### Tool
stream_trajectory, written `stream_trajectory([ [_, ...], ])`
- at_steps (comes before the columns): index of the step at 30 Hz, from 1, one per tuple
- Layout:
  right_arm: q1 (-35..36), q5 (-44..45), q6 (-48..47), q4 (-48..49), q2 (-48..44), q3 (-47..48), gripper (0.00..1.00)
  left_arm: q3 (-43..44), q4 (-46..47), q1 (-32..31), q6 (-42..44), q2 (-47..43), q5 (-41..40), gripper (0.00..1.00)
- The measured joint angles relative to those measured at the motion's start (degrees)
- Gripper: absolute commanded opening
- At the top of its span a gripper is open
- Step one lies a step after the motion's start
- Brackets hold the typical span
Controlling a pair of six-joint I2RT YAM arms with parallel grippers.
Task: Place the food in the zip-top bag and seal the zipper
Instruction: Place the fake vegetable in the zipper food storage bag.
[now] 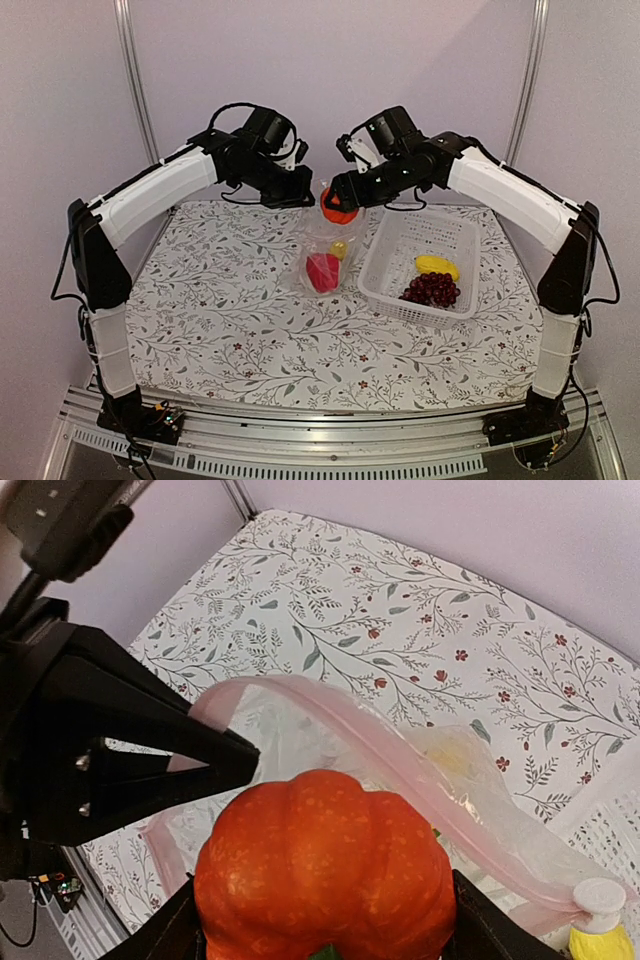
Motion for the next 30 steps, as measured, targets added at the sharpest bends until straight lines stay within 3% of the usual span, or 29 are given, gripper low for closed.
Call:
stream_trajectory([
  [9,0.0,6.23,0.68,-3.93,5.11,5.05,0.72,0.02,0.02,0.0,0.0,0.0,0.0,0.0],
  [30,0.0,4.7,1.62,-4.76,5.09,5.73,0.87,0.02,0.04,0.0,-0.42,0.0,0.07,0.0],
])
